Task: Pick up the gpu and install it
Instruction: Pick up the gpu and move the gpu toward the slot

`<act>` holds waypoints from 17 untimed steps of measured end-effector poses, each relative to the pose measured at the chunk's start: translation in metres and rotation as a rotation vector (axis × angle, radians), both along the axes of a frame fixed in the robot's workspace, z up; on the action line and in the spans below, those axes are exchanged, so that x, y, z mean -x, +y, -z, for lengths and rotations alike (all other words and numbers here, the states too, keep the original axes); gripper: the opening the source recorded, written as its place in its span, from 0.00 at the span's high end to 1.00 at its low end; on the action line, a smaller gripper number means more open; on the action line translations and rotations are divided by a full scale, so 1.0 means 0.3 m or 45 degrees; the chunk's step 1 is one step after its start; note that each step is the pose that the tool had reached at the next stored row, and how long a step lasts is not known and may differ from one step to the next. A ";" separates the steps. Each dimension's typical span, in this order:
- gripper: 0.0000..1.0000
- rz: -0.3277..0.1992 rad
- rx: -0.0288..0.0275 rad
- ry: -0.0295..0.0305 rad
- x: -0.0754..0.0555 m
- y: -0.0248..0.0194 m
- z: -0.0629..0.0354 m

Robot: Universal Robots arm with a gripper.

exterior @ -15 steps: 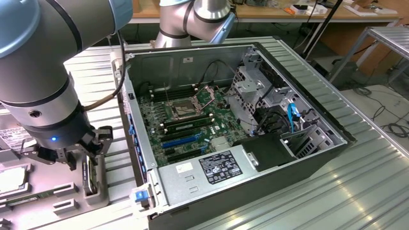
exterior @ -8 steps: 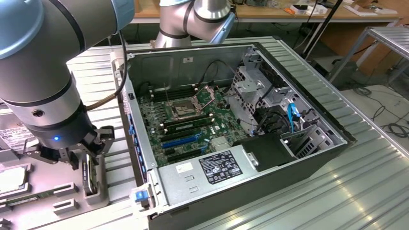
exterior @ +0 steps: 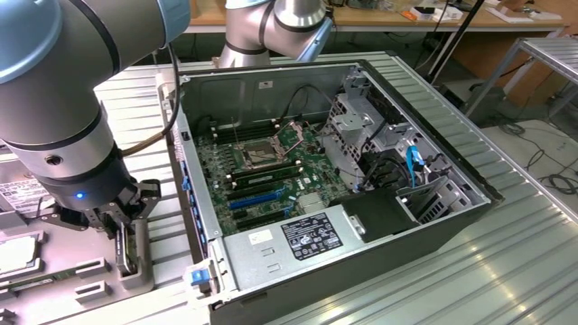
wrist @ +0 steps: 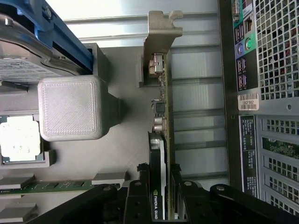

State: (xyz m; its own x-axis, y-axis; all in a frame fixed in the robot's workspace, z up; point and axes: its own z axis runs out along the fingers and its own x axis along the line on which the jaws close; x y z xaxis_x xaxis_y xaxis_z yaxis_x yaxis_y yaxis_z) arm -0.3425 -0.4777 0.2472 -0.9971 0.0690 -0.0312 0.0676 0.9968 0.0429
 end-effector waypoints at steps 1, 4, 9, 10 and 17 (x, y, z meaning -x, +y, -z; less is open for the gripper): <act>0.70 0.000 0.0000 -0.0001 0.000 0.000 0.000; 0.70 0.000 0.0000 -0.0001 0.000 0.000 0.000; 0.73 0.000 0.0000 0.0000 0.000 0.000 0.000; 0.73 0.000 0.0000 0.0000 0.000 0.000 0.000; 0.73 0.000 0.0000 0.0000 0.000 0.000 0.000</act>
State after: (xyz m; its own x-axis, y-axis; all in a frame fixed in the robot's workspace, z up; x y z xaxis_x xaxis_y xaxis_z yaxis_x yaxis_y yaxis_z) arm -0.3425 -0.4777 0.2472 -0.9971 0.0689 -0.0312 0.0676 0.9968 0.0429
